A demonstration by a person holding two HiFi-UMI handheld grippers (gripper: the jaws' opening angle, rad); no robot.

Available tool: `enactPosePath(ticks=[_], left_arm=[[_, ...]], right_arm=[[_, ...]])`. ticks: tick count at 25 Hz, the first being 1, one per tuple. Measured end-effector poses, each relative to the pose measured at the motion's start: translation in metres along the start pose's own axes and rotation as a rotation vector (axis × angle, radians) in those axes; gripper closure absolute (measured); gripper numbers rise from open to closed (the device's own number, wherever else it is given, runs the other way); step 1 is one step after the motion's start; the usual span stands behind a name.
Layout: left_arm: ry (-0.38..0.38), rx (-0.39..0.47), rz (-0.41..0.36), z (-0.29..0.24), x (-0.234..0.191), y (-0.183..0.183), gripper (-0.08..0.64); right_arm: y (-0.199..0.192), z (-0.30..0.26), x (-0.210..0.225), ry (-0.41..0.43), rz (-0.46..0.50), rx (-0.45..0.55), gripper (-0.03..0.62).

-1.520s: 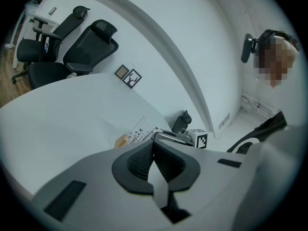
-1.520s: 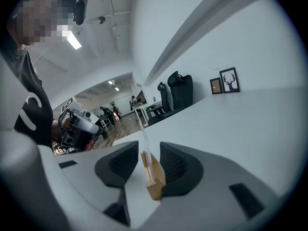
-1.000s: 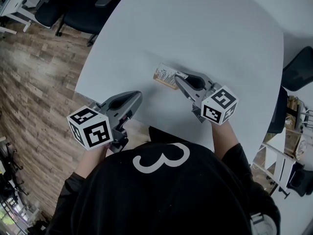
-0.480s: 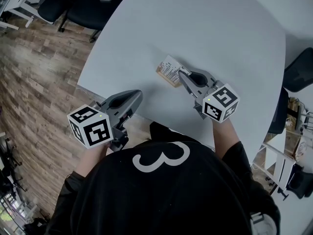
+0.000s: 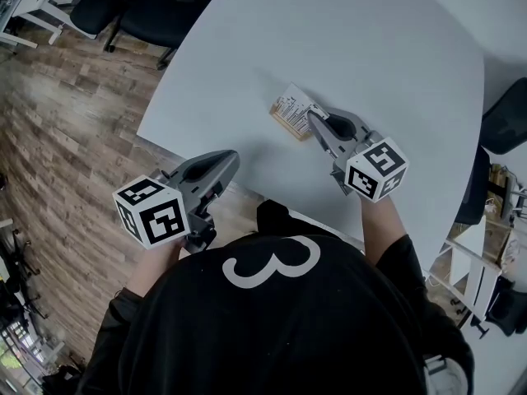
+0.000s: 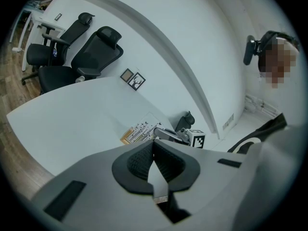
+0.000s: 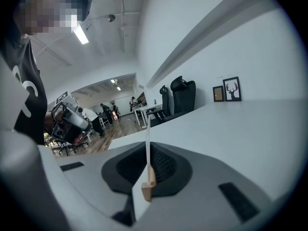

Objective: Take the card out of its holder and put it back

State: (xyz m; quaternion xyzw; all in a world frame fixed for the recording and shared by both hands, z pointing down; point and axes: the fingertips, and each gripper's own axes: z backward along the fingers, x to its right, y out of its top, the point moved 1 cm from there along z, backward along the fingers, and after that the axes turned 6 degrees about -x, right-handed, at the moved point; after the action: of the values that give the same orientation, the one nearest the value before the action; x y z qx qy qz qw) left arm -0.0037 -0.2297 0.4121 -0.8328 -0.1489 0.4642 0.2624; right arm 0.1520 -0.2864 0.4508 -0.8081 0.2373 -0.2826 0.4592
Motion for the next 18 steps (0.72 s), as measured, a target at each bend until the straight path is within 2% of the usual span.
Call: enactPosePath(ticks=[11, 18], left_arm=[[0.009, 0.019, -0.027, 0.024, 0.01, -0.009, 0.549], [0.01, 0.042, -0.061, 0.045, 0.029, -0.017, 0.548]], right_arm=[[0.024, 0.019, -0.011, -0.077, 0.059, 0.053, 0.571], [0.042, 0.046, -0.024, -0.136, 0.08, 0.135, 0.571]])
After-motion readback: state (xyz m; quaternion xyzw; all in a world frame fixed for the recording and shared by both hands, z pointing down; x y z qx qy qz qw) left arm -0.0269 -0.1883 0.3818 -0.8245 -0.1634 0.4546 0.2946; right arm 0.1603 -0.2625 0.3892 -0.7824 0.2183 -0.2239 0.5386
